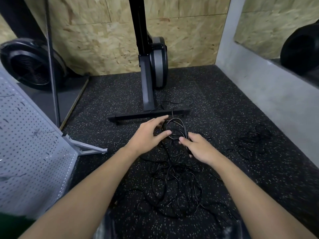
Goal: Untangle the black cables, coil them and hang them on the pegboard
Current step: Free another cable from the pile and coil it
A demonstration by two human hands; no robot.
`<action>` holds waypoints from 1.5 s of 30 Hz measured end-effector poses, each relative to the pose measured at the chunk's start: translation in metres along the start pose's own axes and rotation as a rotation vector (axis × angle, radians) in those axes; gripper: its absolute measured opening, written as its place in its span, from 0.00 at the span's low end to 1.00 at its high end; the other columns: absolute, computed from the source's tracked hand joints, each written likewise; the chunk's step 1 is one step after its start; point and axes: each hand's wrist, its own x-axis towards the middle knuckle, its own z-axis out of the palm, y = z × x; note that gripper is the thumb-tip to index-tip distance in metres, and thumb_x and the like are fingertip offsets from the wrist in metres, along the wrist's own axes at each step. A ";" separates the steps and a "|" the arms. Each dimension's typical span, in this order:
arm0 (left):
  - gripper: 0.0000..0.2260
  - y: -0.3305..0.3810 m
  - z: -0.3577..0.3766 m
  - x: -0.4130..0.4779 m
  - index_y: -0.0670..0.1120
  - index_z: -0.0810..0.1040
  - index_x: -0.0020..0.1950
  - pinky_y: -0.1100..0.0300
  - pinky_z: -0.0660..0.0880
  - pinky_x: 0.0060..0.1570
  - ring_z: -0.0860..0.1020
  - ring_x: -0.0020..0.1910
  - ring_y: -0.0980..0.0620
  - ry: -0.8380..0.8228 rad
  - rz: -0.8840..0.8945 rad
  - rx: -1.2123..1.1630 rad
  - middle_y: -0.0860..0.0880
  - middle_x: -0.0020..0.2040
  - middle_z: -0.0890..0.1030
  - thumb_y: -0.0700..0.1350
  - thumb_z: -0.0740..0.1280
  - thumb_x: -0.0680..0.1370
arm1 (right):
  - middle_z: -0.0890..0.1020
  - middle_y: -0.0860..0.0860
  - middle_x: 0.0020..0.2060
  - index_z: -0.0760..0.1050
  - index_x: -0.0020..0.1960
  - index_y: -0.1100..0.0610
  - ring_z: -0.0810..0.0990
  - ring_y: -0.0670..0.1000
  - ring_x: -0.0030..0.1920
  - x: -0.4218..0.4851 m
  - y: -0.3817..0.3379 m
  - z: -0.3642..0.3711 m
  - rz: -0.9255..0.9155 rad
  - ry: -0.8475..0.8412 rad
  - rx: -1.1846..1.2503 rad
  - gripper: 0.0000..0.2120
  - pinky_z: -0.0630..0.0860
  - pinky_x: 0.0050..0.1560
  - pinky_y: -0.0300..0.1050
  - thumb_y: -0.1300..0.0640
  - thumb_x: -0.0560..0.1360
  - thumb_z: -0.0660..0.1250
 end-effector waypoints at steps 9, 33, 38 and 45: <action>0.06 0.008 0.001 -0.001 0.52 0.86 0.57 0.54 0.80 0.59 0.83 0.50 0.59 -0.117 -0.173 -0.014 0.57 0.50 0.87 0.48 0.71 0.82 | 0.79 0.52 0.44 0.80 0.51 0.56 0.77 0.50 0.37 -0.008 0.000 -0.010 -0.034 0.038 0.345 0.11 0.77 0.43 0.45 0.51 0.85 0.63; 0.07 0.047 -0.002 0.009 0.35 0.82 0.52 0.56 0.85 0.46 0.85 0.38 0.47 0.106 -0.538 -0.941 0.39 0.46 0.84 0.36 0.66 0.84 | 0.85 0.37 0.44 0.80 0.56 0.45 0.81 0.37 0.46 -0.020 0.008 0.009 -0.194 0.117 0.221 0.07 0.74 0.49 0.37 0.55 0.84 0.66; 0.06 0.045 -0.001 0.004 0.34 0.81 0.56 0.58 0.84 0.45 0.86 0.40 0.45 0.099 -0.527 -0.932 0.35 0.54 0.83 0.36 0.66 0.84 | 0.85 0.40 0.49 0.79 0.57 0.43 0.81 0.39 0.51 -0.020 0.005 0.015 -0.190 0.102 0.060 0.06 0.76 0.55 0.41 0.53 0.84 0.66; 0.05 0.039 -0.004 -0.003 0.37 0.81 0.56 0.57 0.85 0.47 0.87 0.43 0.42 0.106 -0.474 -0.984 0.37 0.54 0.81 0.37 0.68 0.83 | 0.78 0.39 0.58 0.73 0.70 0.48 0.76 0.41 0.60 -0.030 -0.001 0.019 -0.195 0.150 -0.152 0.15 0.72 0.59 0.41 0.47 0.85 0.62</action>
